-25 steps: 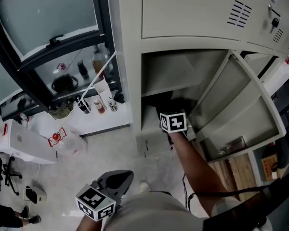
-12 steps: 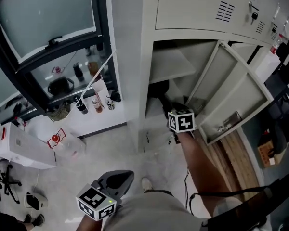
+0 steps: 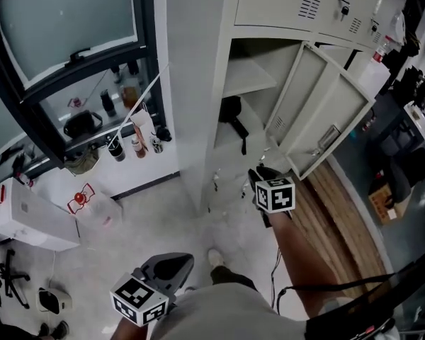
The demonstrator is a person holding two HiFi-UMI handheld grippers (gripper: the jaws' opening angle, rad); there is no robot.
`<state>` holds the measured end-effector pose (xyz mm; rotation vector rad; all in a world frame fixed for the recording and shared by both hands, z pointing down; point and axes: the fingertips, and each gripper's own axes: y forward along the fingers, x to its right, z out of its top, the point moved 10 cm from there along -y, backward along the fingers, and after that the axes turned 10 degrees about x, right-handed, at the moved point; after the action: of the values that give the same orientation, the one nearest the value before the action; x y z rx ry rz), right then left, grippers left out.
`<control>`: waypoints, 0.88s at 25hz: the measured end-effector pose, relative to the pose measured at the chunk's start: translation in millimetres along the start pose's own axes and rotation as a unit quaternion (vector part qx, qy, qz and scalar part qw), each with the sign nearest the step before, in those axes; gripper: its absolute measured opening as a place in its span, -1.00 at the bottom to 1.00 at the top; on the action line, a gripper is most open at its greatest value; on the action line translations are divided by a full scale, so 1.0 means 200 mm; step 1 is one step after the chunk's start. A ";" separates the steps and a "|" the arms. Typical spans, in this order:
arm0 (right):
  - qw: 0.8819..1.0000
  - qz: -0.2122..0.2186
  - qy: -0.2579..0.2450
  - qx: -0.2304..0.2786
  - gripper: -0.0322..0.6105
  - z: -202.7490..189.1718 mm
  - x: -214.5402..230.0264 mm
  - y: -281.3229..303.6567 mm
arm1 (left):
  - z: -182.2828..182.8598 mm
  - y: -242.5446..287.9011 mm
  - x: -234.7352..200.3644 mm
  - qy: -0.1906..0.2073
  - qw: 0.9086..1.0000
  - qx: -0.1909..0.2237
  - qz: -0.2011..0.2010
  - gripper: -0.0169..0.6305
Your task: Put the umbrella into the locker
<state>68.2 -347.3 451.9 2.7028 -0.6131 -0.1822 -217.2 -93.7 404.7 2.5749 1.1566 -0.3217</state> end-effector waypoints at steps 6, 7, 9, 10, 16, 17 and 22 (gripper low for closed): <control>1.000 0.019 0.014 -0.009 -0.74 -0.18 -0.25 -0.33 | -0.11 -0.16 0.12 0.008 1.000 -0.004 -0.018 -0.91; 1.000 0.023 0.017 -0.009 -0.75 -0.21 -0.30 -0.38 | -0.12 -0.19 0.14 0.006 1.000 -0.004 -0.021 -0.91; 0.999 0.033 0.021 -0.008 -0.77 -0.25 -0.38 -0.49 | -0.16 -0.22 0.17 0.004 1.000 -0.005 -0.028 -0.91; 0.999 0.039 0.022 -0.008 -0.78 -0.27 -0.42 -0.54 | -0.17 -0.23 0.19 0.005 0.999 -0.005 -0.031 -0.91; 0.997 0.070 0.018 -0.026 -0.79 -0.38 -0.60 -0.76 | -0.24 -0.30 0.28 0.010 0.999 -0.009 -0.045 -0.91; 0.997 0.074 0.018 -0.026 -0.79 -0.39 -0.62 -0.79 | -0.25 -0.31 0.29 0.013 0.999 -0.011 -0.045 -0.91; 0.995 0.099 0.015 -0.023 -0.81 -0.41 -0.75 -0.92 | -0.29 -0.38 0.33 0.038 0.998 -0.022 -0.039 -0.91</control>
<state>21.5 -101.1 466.0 2.5762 -0.8518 -0.1024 -225.9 20.2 423.7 2.5283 1.2779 -0.2155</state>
